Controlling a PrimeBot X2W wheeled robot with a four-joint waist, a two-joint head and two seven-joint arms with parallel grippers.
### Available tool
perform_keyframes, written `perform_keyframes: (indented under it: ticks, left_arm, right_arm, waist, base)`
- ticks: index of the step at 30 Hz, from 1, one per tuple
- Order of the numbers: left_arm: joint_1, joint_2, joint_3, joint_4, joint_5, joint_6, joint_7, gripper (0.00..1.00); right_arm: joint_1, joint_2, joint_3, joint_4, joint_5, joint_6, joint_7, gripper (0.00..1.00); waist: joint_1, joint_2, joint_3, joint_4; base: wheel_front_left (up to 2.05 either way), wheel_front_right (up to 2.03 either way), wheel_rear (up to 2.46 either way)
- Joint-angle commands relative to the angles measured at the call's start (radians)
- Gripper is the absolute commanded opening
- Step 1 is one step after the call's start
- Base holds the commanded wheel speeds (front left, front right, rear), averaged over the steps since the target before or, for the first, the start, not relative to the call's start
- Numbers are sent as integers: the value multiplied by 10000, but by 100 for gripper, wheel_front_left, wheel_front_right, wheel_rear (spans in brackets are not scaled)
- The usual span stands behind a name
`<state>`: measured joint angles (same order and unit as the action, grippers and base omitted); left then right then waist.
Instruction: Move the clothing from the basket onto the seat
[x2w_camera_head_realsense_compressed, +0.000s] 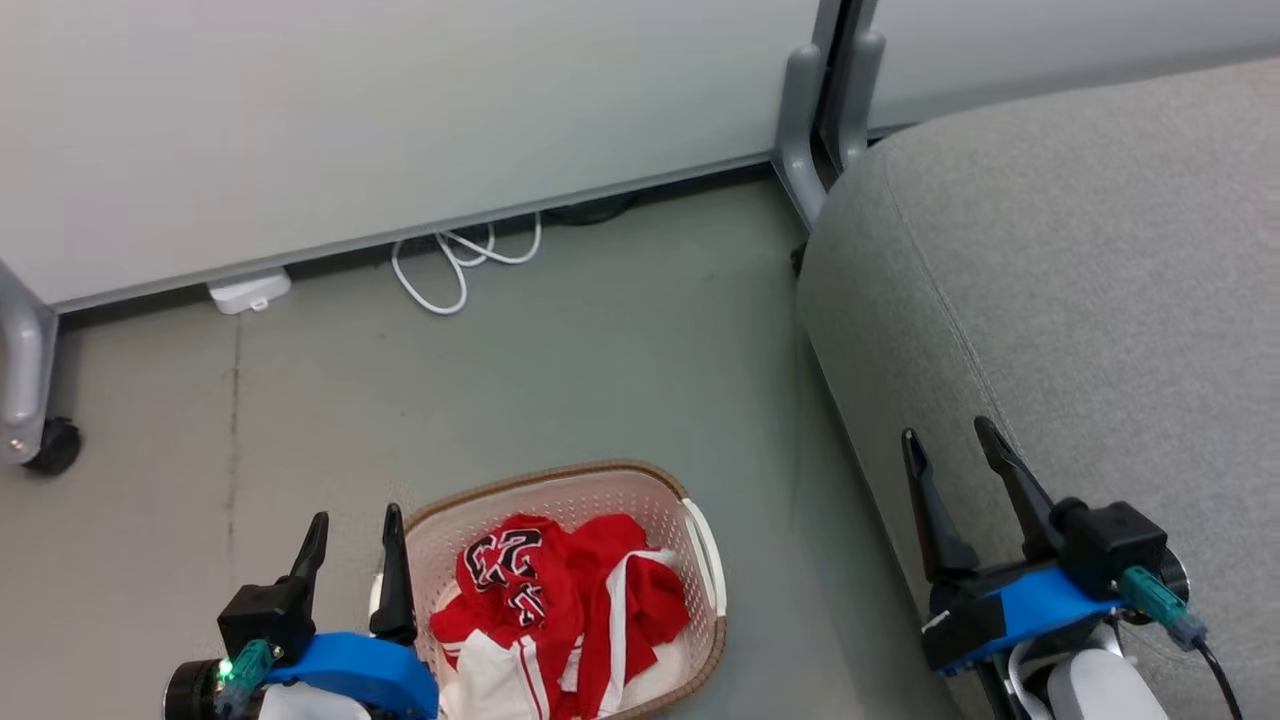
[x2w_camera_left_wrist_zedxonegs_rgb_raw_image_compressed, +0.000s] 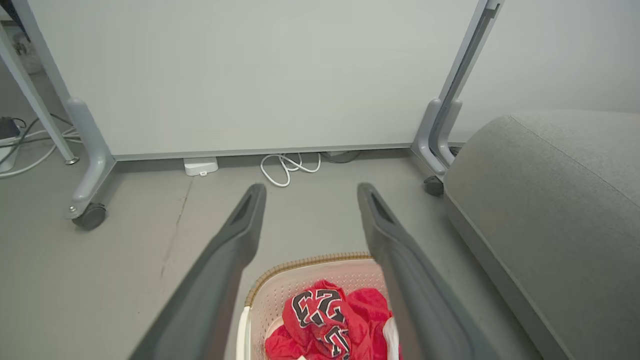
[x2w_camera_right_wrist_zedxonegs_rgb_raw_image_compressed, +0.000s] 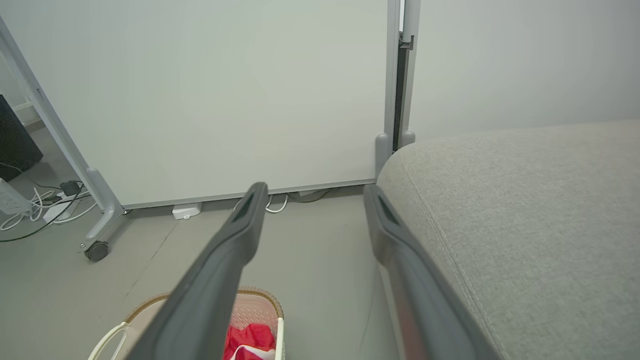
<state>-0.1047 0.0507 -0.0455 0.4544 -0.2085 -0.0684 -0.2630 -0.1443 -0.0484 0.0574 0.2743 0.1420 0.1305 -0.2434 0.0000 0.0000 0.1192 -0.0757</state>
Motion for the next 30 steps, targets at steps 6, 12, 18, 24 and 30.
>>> perform_keyframes:
  ticks: [6, 12, 18, 24, 30]
  left_arm:
    - [-848, 214, 2, 1285, 107, -229, -28, 100]
    - [-1916, 401, -270, 2620, 276, -381, -28, 100]
    - [-3095, 647, -581, 3813, 402, -485, -24, 100]
    - [-4247, 773, -856, 5004, 436, -531, 180, 100]
    - [-4929, 875, -881, 5880, 321, -541, 357, 100]
  right_arm:
    - [-895, -33, 579, -246, 112, 3, -104, 100]
    - [-1568, -26, 901, -410, 418, 4, -168, 100]
    - [-2198, -24, 1187, -610, 632, 3, -221, 100]
    - [-2640, -23, 1217, -1026, 868, 3, -222, 100]
    - [-2808, -23, 1317, -1303, 1081, 3, -222, 100]
  waist:
    - [0, 0, 1858, -1355]
    - [0, 0, 3263, -2003]
    - [0, 0, 4551, -2382]
    - [0, 0, 5580, -2507]
    - [0, 0, 6143, -2575]
  base:
    - [0, 0, 0]
    - [0, 0, 0]
    - [0, 0, 0]
    - [0, 0, 0]
    - [0, 0, 0]
